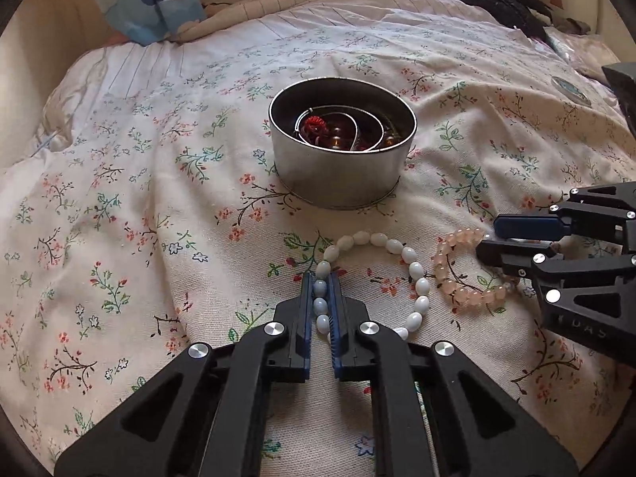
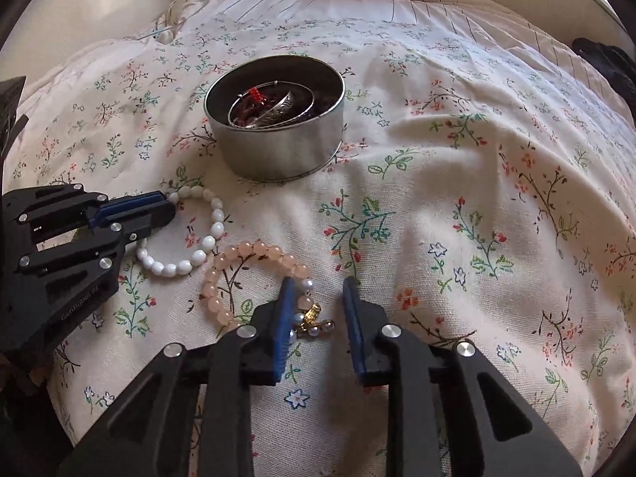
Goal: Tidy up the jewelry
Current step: 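Close the left gripper on the white bead bracelet while the right grips the pink bead bracelet, then lift both bead bracelets and carry them over the tin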
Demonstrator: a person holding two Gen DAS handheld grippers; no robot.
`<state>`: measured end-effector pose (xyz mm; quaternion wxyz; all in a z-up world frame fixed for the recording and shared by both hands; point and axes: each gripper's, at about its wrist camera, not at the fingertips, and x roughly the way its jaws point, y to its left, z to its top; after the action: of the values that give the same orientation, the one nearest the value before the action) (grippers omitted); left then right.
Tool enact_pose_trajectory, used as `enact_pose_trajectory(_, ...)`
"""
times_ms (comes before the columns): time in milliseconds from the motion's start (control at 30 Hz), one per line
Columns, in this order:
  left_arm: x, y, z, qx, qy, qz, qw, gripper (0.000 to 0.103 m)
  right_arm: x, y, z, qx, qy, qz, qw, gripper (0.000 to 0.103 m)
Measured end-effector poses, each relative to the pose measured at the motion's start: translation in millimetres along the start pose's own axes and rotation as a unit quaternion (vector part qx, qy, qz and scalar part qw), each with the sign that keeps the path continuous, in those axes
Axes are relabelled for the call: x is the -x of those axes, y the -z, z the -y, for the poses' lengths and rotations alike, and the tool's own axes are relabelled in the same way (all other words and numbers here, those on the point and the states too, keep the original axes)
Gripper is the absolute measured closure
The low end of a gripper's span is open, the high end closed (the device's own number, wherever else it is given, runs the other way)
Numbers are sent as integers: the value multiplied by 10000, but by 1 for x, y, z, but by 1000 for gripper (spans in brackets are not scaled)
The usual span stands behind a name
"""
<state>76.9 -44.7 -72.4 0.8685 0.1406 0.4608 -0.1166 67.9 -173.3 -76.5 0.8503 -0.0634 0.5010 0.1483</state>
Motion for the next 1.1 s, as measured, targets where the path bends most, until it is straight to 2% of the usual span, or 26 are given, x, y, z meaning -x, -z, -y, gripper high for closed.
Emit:
enact_pose_trajectory(67, 1, 1, 5, -152, -20, 17, 9999, 96, 3, 1, 2, -35, -171, -5, 9998, 87)
enact_pose_trajectory(133, 9, 0, 4, -65, 170, 137, 9997, 96, 9, 2, 15, -465, -622, 97, 9969, 90)
enact_pose_trajectory(267, 31, -4, -6, 407, 381, 508, 9972, 96, 23, 6, 45, -1362, -1473, 419, 9788, 95)
enact_pose_trajectory(367, 40, -5, -8, 581, 409, 628, 9955, 96, 29, 8, 56, -1721, -1769, 551, 9675, 95)
enact_pose_trajectory(467, 40, -6, -5, 522, 337, 645, 9960, 96, 26, 7, 55, -1733, -1554, 500, 9712, 91)
enact_pose_trajectory(533, 40, -6, -6, 538, 316, 649, 9959, 96, 25, 4, 48, -1538, -1401, 494, 9769, 73)
enact_pose_trajectory(567, 40, -6, -7, 577, 325, 645, 9957, 96, 24, 3, 44, -1404, -1232, 451, 9814, 69)
enact_pose_trajectory(600, 38, -5, -9, 610, 335, 607, 9957, 96, 19, 2, 37, -1227, -1010, 343, 9867, 58)
enact_pose_trajectory(633, 35, -5, -10, 613, 319, 543, 9961, 96, 11, 3, 31, -1019, -792, 177, 9915, 55)
enact_pose_trajectory(700, 26, -4, -9, 551, 256, 349, 9975, 96, 3, 5, 16, -563, -378, -17, 9977, 55)
enact_pose_trajectory(767, 16, -2, -6, 418, 136, 148, 9989, 96, 2, 6, 14, -543, -549, -40, 9970, 70)
enact_pose_trajectory(800, 12, -1, -5, 373, 98, 80, 9992, 96, 4, 7, 17, -665, -707, -25, 9953, 83)
enact_pose_trajectory(833, 12, -1, -5, 365, 104, 75, 9993, 96, 6, 7, 22, -797, -839, 14, 9933, 92)
enact_pose_trajectory(900, 17, -1, -8, 459, 232, 172, 9985, 96, 12, 11, 38, -1244, -1318, 159, 9833, 93)
enact_pose_trajectory(967, 25, -2, -13, 611, 385, 334, 9968, 96, 19, 13, 54, -1703, -1830, 357, 9676, 94)
enact_pose_trajectory(1100, 48, -5, -22, 938, 922, 890, 9873, 96, 30, 17, 75, -2272, -2586, 740, 9360, 94)
